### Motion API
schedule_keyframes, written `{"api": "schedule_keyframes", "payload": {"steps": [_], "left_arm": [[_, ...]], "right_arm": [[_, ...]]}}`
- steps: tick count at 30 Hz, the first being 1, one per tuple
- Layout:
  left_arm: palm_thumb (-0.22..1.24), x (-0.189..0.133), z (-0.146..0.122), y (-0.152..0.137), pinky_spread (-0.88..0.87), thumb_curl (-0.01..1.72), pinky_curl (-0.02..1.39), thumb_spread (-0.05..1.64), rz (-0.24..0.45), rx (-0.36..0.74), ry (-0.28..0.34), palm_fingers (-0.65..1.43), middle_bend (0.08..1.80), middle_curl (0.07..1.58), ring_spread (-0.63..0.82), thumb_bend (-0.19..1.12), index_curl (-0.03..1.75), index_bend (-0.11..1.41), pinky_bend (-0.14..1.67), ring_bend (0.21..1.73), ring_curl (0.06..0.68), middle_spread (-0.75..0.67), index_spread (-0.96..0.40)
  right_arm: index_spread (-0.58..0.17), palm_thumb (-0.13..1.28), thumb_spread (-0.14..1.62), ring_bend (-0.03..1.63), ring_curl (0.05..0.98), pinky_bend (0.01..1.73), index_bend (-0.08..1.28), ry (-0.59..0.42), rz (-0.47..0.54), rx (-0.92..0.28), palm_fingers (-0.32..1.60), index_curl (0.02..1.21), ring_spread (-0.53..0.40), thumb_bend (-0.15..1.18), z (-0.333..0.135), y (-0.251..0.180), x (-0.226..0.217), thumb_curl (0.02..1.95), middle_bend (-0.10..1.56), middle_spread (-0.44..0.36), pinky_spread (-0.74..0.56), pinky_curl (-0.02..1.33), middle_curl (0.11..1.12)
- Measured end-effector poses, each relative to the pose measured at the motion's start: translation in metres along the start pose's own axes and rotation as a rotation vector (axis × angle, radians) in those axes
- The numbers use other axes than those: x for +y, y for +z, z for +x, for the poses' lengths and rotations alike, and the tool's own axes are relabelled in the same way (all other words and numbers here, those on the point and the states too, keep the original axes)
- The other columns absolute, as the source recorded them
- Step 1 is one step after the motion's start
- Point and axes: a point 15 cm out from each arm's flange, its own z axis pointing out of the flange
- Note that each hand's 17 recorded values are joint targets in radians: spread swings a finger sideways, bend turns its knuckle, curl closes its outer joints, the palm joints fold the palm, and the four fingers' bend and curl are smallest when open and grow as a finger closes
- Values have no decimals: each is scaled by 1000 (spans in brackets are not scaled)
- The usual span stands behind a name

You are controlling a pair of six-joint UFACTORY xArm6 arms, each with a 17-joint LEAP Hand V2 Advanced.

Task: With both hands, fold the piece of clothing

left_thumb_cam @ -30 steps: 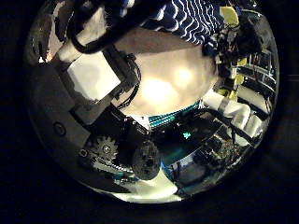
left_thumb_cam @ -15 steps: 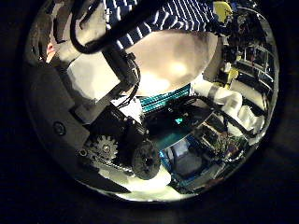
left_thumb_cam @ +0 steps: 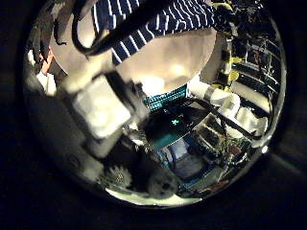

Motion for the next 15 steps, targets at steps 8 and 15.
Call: {"api": "schedule_keyframes", "payload": {"steps": [8,15], "left_arm": [[369,-41,39,26,-373,361,715,1005,47,75,29,-11,238,751,-85,-48,955,104,787,927,423,-119,-315],[328,-74,60,45,-104,334,638,961,60,81,34,59,254,619,72,-31,702,132,659,887,364,82,-75]], "right_arm": [[-410,941,1288,1506,813,1331,1032,-3,-8,-1,739,1056,-243,-8,0,3,-1,581,1298,-237,-216,1073,1027],[-411,928,1290,1507,813,1314,1020,-3,-10,-3,739,1077,-240,-10,-1,4,0,584,1303,-230,-220,1103,1021]]}}
